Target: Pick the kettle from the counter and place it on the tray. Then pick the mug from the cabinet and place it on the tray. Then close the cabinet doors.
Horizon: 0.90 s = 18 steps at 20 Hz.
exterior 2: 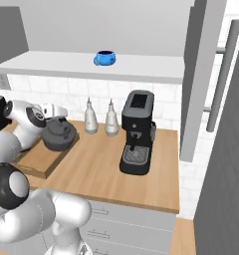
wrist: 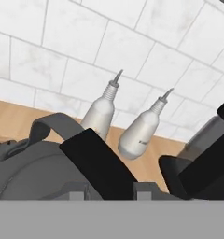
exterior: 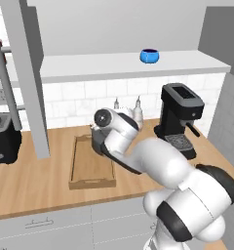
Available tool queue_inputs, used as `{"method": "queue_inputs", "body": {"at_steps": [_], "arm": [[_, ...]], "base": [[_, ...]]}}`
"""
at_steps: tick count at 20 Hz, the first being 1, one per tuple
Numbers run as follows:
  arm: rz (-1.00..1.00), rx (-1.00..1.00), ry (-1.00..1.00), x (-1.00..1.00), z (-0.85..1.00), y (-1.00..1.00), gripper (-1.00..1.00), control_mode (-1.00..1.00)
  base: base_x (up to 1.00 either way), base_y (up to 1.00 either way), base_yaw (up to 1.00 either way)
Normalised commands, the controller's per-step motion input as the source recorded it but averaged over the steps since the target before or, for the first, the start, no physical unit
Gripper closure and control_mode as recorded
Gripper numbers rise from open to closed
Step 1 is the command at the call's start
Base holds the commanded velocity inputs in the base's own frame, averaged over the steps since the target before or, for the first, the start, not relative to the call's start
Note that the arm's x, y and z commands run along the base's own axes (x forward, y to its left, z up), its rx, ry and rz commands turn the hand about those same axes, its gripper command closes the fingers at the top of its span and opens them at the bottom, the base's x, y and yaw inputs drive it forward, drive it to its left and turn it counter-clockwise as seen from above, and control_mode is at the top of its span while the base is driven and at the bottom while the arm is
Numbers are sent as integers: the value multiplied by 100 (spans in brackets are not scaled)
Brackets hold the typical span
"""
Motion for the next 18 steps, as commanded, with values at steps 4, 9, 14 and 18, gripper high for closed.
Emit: {"method": "queue_inputs", "body": {"at_steps": [4,9,14,18], "arm": [[-3,-2,3,28,-2,42,100,-100],[-4,-2,5,35,-8,42,100,-100],[-6,-1,3,41,-24,16,100,-100],[-3,-5,0,19,-39,30,100,-100]], "base": [[0,0,0],[0,0,0],[0,0,0],[0,0,0]]}}
